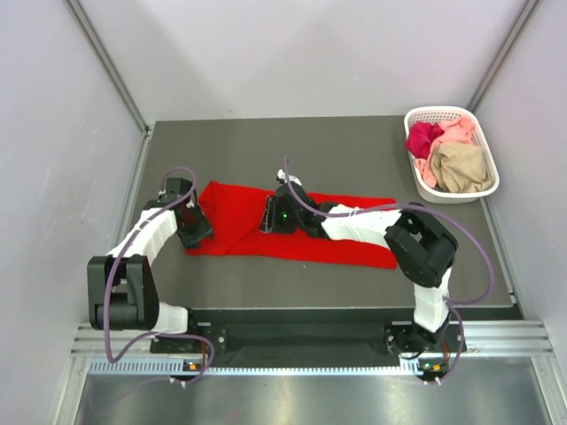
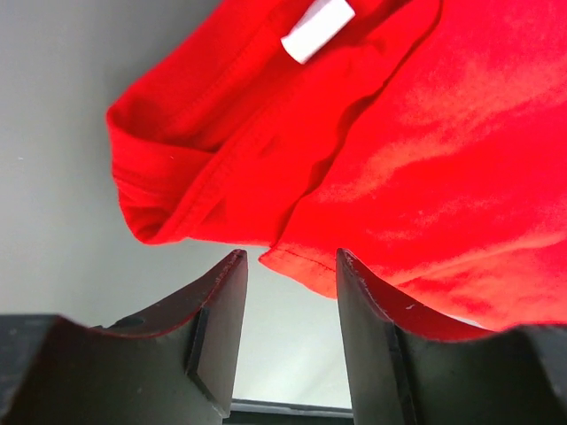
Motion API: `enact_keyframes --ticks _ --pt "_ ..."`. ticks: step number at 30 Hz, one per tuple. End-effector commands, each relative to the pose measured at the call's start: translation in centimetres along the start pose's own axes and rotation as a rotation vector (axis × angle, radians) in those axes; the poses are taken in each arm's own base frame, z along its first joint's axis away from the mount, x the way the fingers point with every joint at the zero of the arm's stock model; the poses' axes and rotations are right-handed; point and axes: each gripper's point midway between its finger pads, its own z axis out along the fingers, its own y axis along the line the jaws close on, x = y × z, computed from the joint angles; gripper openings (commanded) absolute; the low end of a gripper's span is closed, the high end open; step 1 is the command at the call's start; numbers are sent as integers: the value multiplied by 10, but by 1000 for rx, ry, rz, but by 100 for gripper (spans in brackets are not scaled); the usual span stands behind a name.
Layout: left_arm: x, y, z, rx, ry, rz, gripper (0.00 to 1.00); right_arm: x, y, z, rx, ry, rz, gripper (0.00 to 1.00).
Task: Fold and stack the t-shirts
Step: Fold the tshirt
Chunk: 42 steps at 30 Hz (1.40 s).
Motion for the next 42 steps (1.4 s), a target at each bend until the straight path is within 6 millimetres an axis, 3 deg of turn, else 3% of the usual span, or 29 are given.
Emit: enact_keyframes --ticks 1,8,18,22,26,30,36,37,42 --pt "3 -6 0 46 13 19 50 -17 38 -7 -95 -56 -2 41" --pt "18 -12 18 96 74 -21 48 -18 36 -17 -92 -66 -20 41" --pt "1 -17 14 92 30 -22 39 -23 33 -23 -68 -91 -28 41" --pt "-7 -23 11 109 9 -23 27 -25 32 -24 -62 -97 -30 41" --pt "-11 -27 10 115 13 -30 6 -26 32 -24 -59 -101 -30 41" --pt "-17 -35 4 140 6 -45 0 -22 32 -22 -63 -86 -33 41" --pt "-50 -73 -6 252 -7 -79 0 -17 39 -18 -116 -104 -131 44" --pt "-64 -84 -14 278 -34 -79 0 -17 40 -17 -121 -108 -144 44" --pt "-96 -109 -9 353 -38 -90 0 -13 39 -7 -122 -102 -232 40"
